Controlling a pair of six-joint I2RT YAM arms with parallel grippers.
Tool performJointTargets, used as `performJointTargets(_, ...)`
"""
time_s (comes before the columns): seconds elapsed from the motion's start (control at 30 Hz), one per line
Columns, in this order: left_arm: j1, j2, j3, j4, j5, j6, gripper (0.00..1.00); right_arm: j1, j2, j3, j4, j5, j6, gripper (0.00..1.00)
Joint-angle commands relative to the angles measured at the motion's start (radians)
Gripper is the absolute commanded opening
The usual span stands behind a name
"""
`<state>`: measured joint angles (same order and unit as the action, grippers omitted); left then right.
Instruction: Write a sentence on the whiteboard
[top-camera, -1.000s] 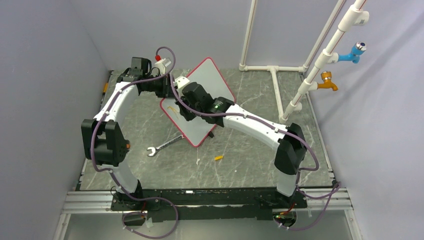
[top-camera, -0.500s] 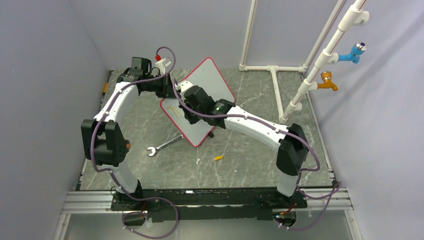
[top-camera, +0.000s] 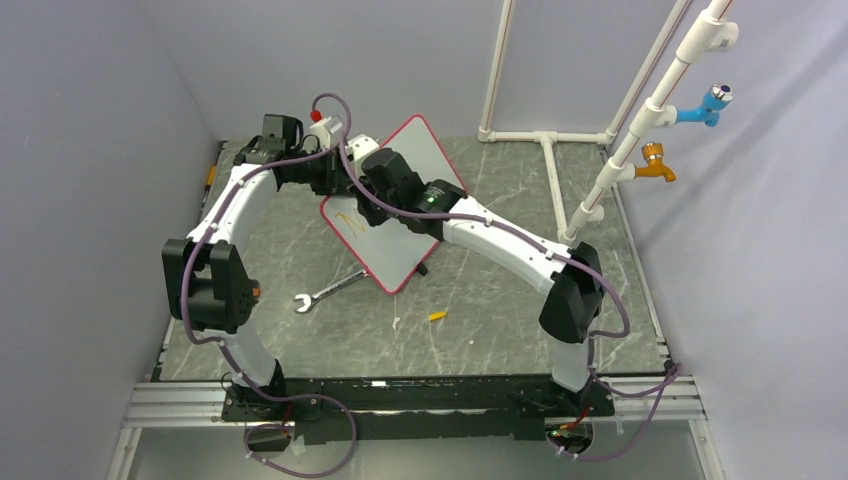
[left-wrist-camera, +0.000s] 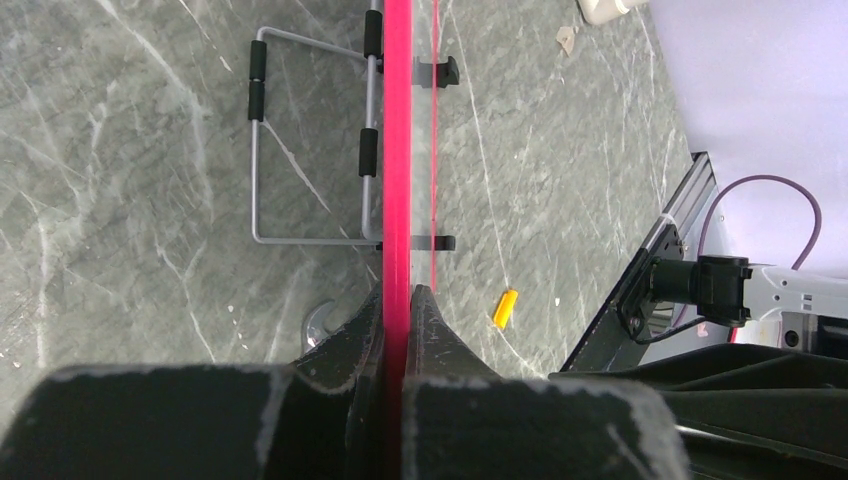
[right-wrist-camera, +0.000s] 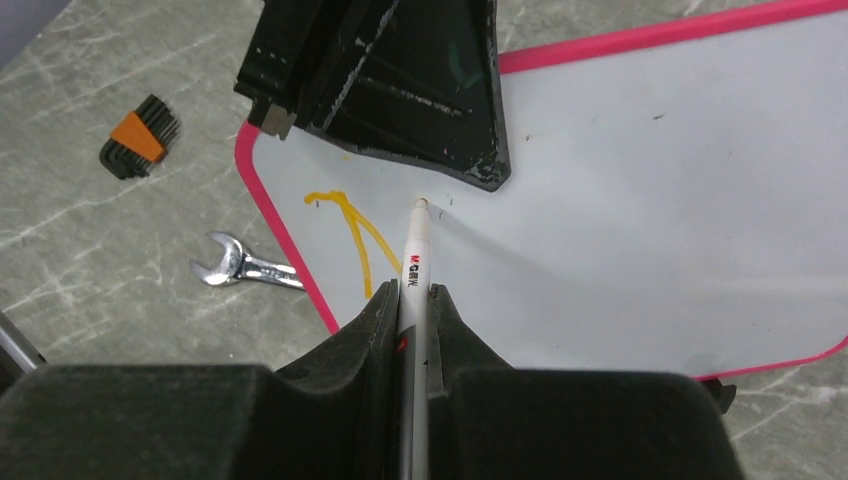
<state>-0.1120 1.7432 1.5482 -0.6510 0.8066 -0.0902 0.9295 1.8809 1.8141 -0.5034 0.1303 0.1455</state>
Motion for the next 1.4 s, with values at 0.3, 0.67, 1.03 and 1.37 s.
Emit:
performJointTargets(0.3,-0.021,-0.050,-0.004,0.024,-0.068,0.078,0.00,-0.011,0.015,0.071,0.033,-0.007,-0.005,0.00)
performJointTargets(0.67,-0.020,-0.033,0.012,0.015,-0.045,0.134,0.00,-0.011,-0.178,-0.123,0.062,0.006,0.007,0.00)
performJointTargets(1.03,-0.033,0.067,0.145,-0.063,0.058,0.176,0.00,-0.079,-0.262,-0.270,0.128,-0.021,0.032,0.00)
performJointTargets(1.37,-0.038,0.110,0.183,-0.073,0.079,0.157,0.00,-0.112,-0.223,-0.238,0.184,-0.139,0.028,0.00)
